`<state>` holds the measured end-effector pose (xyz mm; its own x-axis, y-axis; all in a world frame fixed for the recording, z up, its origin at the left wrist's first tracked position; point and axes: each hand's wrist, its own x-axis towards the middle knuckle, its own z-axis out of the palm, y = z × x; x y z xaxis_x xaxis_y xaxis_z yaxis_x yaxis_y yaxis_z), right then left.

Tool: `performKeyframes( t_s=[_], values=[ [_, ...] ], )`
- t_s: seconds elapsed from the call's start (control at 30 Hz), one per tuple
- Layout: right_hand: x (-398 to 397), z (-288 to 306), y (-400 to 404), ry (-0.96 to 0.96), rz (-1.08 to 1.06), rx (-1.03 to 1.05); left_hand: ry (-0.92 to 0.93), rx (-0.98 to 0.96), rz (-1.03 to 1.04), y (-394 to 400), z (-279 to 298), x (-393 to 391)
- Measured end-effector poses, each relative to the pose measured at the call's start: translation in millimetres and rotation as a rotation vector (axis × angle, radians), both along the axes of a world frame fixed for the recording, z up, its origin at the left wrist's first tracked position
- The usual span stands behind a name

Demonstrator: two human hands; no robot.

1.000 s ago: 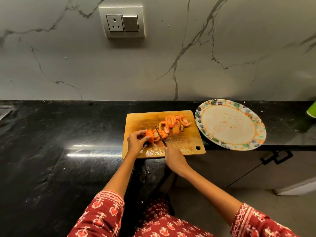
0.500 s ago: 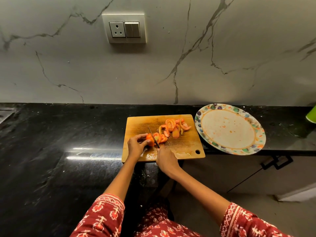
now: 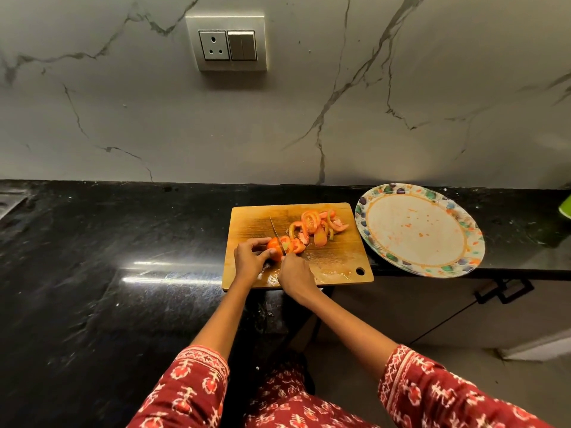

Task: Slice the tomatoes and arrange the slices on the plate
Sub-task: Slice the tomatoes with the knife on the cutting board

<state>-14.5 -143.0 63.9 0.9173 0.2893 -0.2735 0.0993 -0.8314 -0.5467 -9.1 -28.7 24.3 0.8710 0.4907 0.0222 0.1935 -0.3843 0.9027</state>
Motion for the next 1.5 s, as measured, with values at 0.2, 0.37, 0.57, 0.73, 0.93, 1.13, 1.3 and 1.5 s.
performKeyframes(
  t_s=[0.2, 0.37, 0.57, 0.73, 0.93, 1.13, 1.3, 1.5],
  values=[
    [1, -11, -2, -0.002, 0.031, 0.03, -0.032, 0.025, 0.008, -1, -2, -3],
    [-11, -22, -7, -0.013, 0.026, 0.062, -0.053, 0.003, 0.013, 1, -7, -4],
    [2, -16, 2, -0.016, 0.059, 0.006, -0.052, -0.023, 0.025, 6, -11, -2],
    [1, -22, -3, -0.03, 0.057, 0.032, -0.026, -0.039, 0.006, 7, -10, 1],
    [-4, -22, -1, -0.004, 0.026, 0.073, -0.052, -0.024, 0.015, 5, -10, -1],
    [8, -24, 8, 0.022, 0.039, 0.041, -0.044, -0.019, 0.023, 5, -10, 0],
    [-1, -28, -1, 0.01, 0.045, 0.057, -0.027, -0.033, 0.02, 6, -9, -1],
    [10, -24, 8, 0.072, 0.053, 0.03, -0.051, -0.022, 0.01, 3, -9, -1]
  ],
)
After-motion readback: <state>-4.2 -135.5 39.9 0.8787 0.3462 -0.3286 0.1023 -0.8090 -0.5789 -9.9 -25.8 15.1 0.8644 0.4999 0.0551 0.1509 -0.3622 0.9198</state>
